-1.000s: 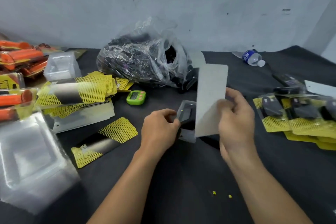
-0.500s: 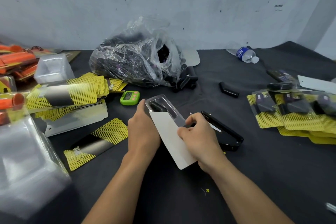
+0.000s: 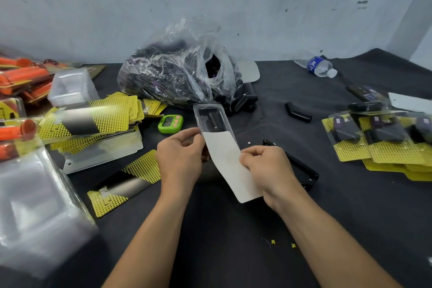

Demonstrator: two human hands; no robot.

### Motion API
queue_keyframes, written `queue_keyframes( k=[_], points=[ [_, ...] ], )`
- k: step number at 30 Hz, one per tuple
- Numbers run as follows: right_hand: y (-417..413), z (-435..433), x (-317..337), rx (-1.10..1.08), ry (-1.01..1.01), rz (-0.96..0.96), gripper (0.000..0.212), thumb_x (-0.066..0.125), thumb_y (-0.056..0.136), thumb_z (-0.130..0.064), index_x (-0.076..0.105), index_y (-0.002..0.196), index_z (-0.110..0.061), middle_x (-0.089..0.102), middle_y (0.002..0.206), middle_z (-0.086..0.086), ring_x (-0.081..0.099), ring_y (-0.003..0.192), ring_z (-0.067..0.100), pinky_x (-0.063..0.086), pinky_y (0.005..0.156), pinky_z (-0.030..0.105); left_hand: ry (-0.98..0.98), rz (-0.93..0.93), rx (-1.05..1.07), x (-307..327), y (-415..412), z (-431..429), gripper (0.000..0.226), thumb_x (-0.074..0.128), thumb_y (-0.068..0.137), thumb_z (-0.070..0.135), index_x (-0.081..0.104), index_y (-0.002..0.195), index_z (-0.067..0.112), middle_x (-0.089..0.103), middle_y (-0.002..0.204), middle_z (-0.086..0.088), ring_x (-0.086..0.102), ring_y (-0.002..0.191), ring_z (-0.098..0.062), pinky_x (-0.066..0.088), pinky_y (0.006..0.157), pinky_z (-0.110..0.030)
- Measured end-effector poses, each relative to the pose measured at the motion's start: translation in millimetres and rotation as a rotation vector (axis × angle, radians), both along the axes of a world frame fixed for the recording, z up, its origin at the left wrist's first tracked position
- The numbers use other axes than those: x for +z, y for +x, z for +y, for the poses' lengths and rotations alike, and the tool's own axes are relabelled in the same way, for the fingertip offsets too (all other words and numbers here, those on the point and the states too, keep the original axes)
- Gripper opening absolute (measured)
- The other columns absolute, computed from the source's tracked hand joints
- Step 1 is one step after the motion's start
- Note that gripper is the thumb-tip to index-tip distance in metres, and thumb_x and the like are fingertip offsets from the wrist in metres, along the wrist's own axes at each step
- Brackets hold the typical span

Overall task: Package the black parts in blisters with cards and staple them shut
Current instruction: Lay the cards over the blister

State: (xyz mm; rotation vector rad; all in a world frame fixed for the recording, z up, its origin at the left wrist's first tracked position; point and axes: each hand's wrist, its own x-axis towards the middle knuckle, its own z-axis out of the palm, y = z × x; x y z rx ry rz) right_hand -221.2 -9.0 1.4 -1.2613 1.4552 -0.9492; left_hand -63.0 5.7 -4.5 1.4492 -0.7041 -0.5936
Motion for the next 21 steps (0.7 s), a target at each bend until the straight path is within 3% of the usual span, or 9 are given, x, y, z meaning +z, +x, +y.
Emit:
queue_keyframes(
  k=[4, 6, 10, 12, 14, 17, 19, 21],
  points=[
    [0, 0, -1, -0.097, -0.063, 0.052, 0.025, 0.067, 0.085, -0.009, 0.076, 0.065, -0.019, 0.074, 0.071, -0.010, 0.071, 0.081, 0.017, 0.058, 0.072, 0.035, -0.011, 0.051, -0.001, 1, -9, 1, 0.015, 0.070, 0.088, 0.006, 0.078, 0.094, 0.017, 0.078, 0.073, 0.000, 0.076, 0.062, -0.021, 0.059, 0.051, -0.028],
    [0, 1, -1, -0.105, -0.139, 0.119, 0.023, 0.065, 0.087, -0.010, 0.075, 0.068, -0.019, 0.075, 0.074, -0.009, 0.071, 0.080, 0.014, 0.055, 0.069, 0.029, -0.005, 0.080, 0.014, 1, -11, 1, 0.017, 0.070, 0.086, 0.004, 0.078, 0.095, 0.017, 0.078, 0.072, 0.000, 0.076, 0.062, -0.020, 0.058, 0.050, -0.026],
    [-2, 5, 0, -0.054, -0.302, 0.243, 0.020, 0.062, 0.089, -0.013, 0.068, 0.071, -0.021, 0.067, 0.057, -0.010, 0.062, 0.058, 0.002, 0.040, 0.051, 0.013, 0.026, -0.061, 0.058, 0, -9, 1, 0.021, 0.075, 0.085, 0.008, 0.078, 0.104, 0.016, 0.075, 0.066, 0.005, 0.073, 0.054, -0.016, 0.057, 0.046, -0.025],
    [-2, 6, 0, -0.012, -0.300, 0.224, 0.015, 0.062, 0.088, -0.015, 0.065, 0.073, -0.020, 0.059, 0.047, -0.009, 0.054, 0.048, 0.005, 0.038, 0.049, 0.015, 0.047, -0.142, 0.072, 0, -8, 3, 0.025, 0.076, 0.084, 0.011, 0.078, 0.109, 0.016, 0.074, 0.064, 0.011, 0.072, 0.052, -0.012, 0.059, 0.048, -0.026],
    [-2, 6, 3, 0.037, -0.249, 0.179, 0.011, 0.064, 0.086, -0.019, 0.066, 0.075, -0.019, 0.056, 0.045, -0.007, 0.050, 0.045, 0.009, 0.040, 0.051, 0.024, 0.067, -0.273, 0.072, 0, -10, 7, 0.029, 0.076, 0.084, 0.017, 0.078, 0.113, 0.017, 0.075, 0.067, 0.015, 0.072, 0.057, -0.006, 0.064, 0.062, -0.030],
    [-1, 7, 7, 0.113, -0.201, 0.124, 0.010, 0.063, 0.089, -0.019, 0.071, 0.082, -0.018, 0.072, 0.066, 0.006, 0.066, 0.064, 0.028, 0.054, 0.061, 0.041, 0.086, -0.556, 0.072, 3, -16, 13, 0.030, 0.074, 0.085, 0.023, 0.079, 0.115, 0.022, 0.079, 0.087, 0.007, 0.073, 0.079, -0.008, 0.056, 0.082, -0.021],
    [-1, 7, 7, 0.129, -0.206, 0.137, 0.013, 0.062, 0.091, -0.017, 0.072, 0.082, -0.013, 0.072, 0.070, 0.013, 0.064, 0.065, 0.033, 0.056, 0.064, 0.044, 0.066, -0.667, 0.079, 7, -20, 15, 0.030, 0.072, 0.086, 0.019, 0.077, 0.115, 0.023, 0.077, 0.079, 0.006, 0.071, 0.078, -0.012, 0.050, 0.080, -0.016],
    [-3, 6, 6, 0.118, -0.210, 0.150, 0.016, 0.062, 0.091, -0.017, 0.070, 0.078, -0.012, 0.067, 0.066, 0.015, 0.053, 0.055, 0.022, 0.051, 0.059, 0.038, 0.055, -0.649, 0.064, 11, -22, 16, 0.044, 0.072, 0.086, 0.016, 0.071, 0.130, 0.024, 0.067, 0.061, 0.018, 0.066, 0.075, -0.003, 0.037, 0.073, 0.002]
  ],
)
